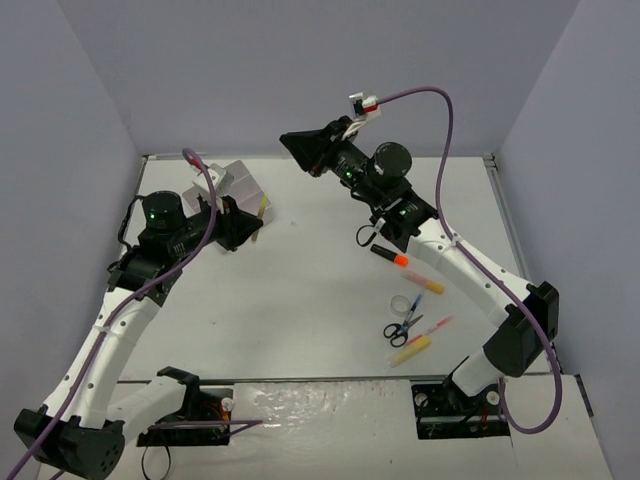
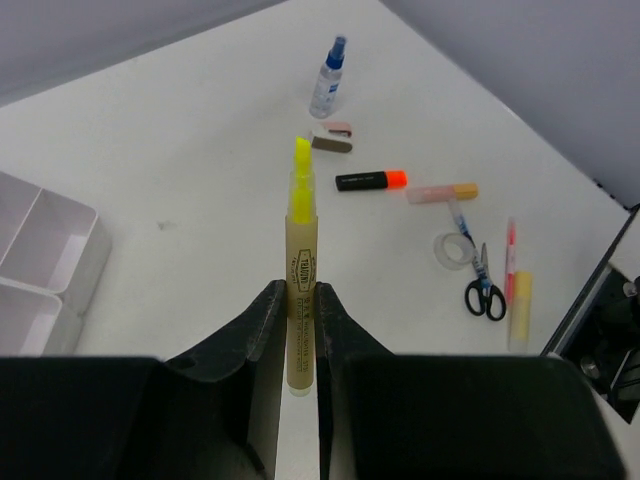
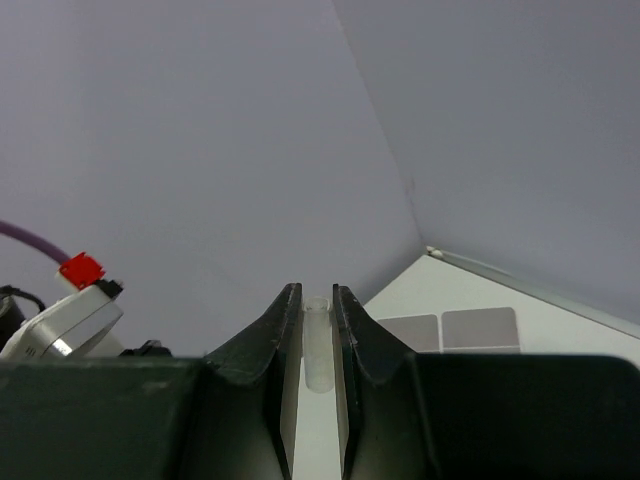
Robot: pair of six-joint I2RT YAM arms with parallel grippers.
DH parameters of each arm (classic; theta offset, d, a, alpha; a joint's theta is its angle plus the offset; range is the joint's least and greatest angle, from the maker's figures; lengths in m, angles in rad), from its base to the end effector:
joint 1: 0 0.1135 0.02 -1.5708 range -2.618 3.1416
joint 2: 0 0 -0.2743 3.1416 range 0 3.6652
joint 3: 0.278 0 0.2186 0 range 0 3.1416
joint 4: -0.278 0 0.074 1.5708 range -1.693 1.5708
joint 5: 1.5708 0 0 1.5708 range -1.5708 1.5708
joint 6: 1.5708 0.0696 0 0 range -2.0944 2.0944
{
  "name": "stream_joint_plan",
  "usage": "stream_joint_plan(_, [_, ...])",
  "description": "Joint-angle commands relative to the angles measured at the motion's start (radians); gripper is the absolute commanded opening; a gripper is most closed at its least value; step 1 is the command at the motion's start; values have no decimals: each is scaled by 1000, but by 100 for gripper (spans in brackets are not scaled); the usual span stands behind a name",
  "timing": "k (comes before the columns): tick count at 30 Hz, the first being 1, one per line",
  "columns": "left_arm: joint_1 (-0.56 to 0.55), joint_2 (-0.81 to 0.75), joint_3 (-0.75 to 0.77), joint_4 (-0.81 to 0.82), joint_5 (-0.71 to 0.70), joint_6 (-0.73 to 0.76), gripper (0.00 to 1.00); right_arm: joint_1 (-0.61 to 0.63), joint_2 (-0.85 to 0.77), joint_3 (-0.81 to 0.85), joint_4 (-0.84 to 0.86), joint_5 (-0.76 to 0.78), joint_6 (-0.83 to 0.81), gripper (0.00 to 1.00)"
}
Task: Sort the stationery into containers
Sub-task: Close the pen cap on the pen.
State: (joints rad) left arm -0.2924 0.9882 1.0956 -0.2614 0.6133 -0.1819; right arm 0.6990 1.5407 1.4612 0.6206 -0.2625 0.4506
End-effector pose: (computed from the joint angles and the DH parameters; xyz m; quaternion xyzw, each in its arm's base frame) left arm 0.1809 -0.0963 0.4046 0.2361 0.7120 -0.3685 0.5491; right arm 0.2541 0.2372 0.5035 -0.1735 0.4703 0.5232 0.6892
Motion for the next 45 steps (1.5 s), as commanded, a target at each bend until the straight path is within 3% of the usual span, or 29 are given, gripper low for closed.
stream_joint_plan(1, [4, -29, 5, 279, 107, -140, 0, 66, -85, -49, 208, -20, -58, 0])
stream_joint_plan(9, [-9, -51, -100, 431, 112, -235, 0, 76, -127, -124, 224, 17, -78, 0])
stream_joint_plan(45, [-13, -85, -125, 450, 31, -189, 0, 86, -5, -132, 286, 25, 45, 0])
